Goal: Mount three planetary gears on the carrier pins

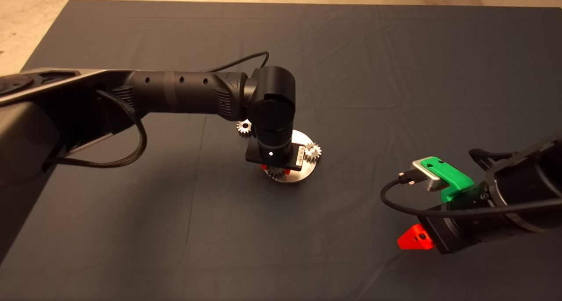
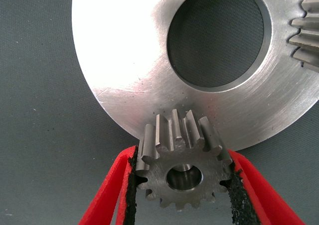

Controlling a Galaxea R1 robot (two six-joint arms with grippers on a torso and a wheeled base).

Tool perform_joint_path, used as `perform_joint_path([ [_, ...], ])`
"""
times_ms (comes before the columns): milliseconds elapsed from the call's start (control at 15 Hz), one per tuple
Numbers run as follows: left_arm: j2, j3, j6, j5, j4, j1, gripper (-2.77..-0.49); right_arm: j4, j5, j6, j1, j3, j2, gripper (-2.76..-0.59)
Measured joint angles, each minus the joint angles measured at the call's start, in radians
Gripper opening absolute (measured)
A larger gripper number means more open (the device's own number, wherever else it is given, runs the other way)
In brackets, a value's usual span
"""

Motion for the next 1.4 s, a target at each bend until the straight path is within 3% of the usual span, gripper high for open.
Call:
perform_joint_path([
  [733,0.000,-0.001,0.006,0.000,0.003,-0.007,-1.78,0.000,0.000,0.000,0.000,0.000,0.000,-0.89],
  [1400,-0.017,-0.014,0.024,0.000,0.003,-0.009,-1.22,0.000,0.000,0.000,0.000,0.000,0.000,-0.89],
])
